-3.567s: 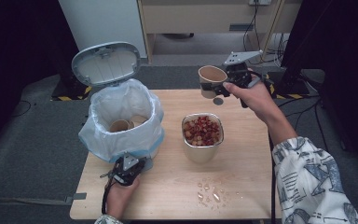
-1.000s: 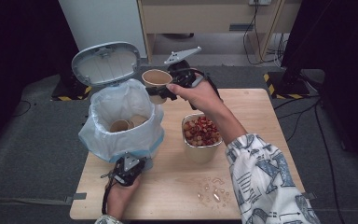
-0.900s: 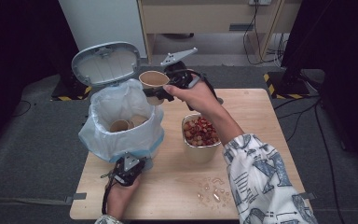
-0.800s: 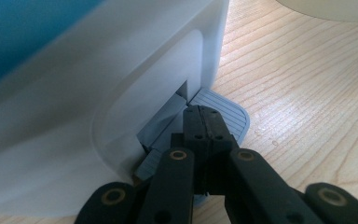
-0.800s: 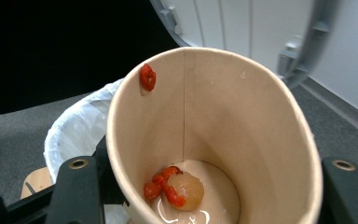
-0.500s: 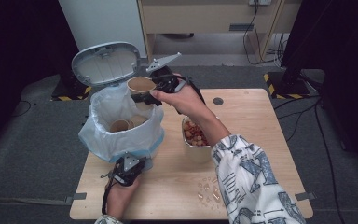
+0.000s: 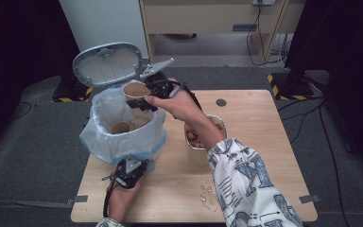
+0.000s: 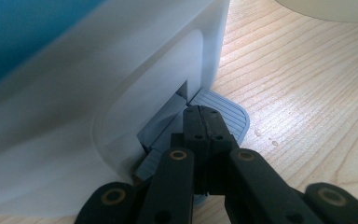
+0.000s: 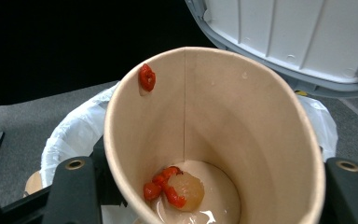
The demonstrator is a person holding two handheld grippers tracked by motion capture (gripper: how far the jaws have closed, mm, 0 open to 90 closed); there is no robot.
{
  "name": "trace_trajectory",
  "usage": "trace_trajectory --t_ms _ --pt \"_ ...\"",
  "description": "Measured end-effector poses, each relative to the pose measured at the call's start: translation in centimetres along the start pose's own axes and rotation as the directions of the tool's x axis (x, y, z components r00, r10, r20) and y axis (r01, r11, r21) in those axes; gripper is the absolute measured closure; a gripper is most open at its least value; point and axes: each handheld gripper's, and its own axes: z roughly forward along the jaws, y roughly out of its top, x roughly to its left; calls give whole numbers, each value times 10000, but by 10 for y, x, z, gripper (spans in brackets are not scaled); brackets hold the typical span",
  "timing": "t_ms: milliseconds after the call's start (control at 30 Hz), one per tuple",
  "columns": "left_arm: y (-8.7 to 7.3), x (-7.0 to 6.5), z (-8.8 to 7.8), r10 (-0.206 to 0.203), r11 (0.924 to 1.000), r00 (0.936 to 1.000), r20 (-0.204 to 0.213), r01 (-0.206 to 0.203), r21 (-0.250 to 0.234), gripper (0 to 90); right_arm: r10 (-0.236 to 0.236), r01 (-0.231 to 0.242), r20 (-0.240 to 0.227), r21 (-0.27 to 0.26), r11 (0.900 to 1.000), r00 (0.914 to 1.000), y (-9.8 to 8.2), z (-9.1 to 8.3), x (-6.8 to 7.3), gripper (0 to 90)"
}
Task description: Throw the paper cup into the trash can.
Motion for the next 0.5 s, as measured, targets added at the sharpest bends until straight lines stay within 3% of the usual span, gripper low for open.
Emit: trace_trajectory --t_ms 100,200,500 --pt "0 0 0 -4 10000 10000 9 4 -4 891 -117 112 180 290 9995 9998 -1 8 3 301" --pt "0 0 0 -5 10000 10000 1 5 -6 892 -147 142 180 264 9995 9997 -2 14 6 175" --pt "0 0 0 -4 10000 10000 7 4 -6 891 -103 104 412 -32 9999 9991 -5 4 3 141"
